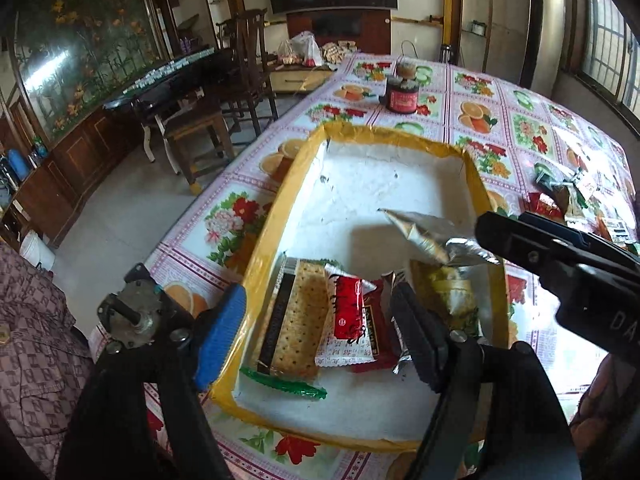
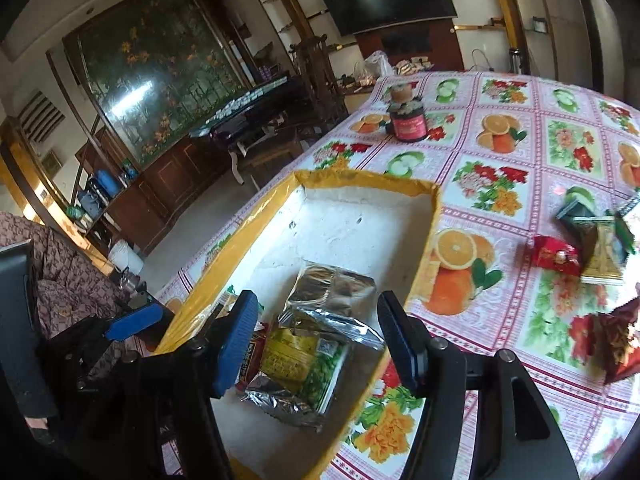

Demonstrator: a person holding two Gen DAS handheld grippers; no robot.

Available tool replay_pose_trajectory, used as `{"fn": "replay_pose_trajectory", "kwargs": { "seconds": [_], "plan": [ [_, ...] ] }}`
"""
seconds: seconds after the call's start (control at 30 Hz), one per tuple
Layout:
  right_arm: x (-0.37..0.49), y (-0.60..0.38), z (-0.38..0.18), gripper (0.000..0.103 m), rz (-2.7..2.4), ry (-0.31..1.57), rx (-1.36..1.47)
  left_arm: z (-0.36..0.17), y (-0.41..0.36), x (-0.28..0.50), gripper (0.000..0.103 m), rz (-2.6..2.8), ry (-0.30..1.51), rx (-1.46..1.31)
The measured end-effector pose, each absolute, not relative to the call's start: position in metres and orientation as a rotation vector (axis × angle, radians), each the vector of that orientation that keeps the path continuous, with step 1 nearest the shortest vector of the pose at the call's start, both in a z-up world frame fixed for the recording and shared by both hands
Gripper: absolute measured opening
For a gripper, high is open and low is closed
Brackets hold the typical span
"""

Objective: Organize snacks
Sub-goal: 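Open both tools to drop the wrapped cake and foil bag into the tray, then withdraw both tools from the tray toward the snack pile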

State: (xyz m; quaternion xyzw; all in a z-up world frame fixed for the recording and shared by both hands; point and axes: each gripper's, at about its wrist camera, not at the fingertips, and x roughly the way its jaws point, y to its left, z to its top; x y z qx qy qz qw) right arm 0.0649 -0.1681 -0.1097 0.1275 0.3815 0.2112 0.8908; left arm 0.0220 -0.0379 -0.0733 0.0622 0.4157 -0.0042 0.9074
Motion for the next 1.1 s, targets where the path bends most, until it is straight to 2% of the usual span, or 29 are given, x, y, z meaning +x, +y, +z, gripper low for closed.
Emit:
{"fn": "replay_pose_trajectory", "kwargs": {
  "seconds": [0.23, 1.1],
  "plan": [
    [0.037, -0.197, -0.090, 0.063, 0.358, 0.721, 0.245, -0.049, -0.051, 0.004, 0.081, -0.024, 0.770, 0.147],
    [-0.001, -0.249, -0.080, 0.067, 0.186, 0.658, 0.196, -0.023, -0.072, -0.024, 0.082, -0.077, 0.700, 0.149]
  ]
}}
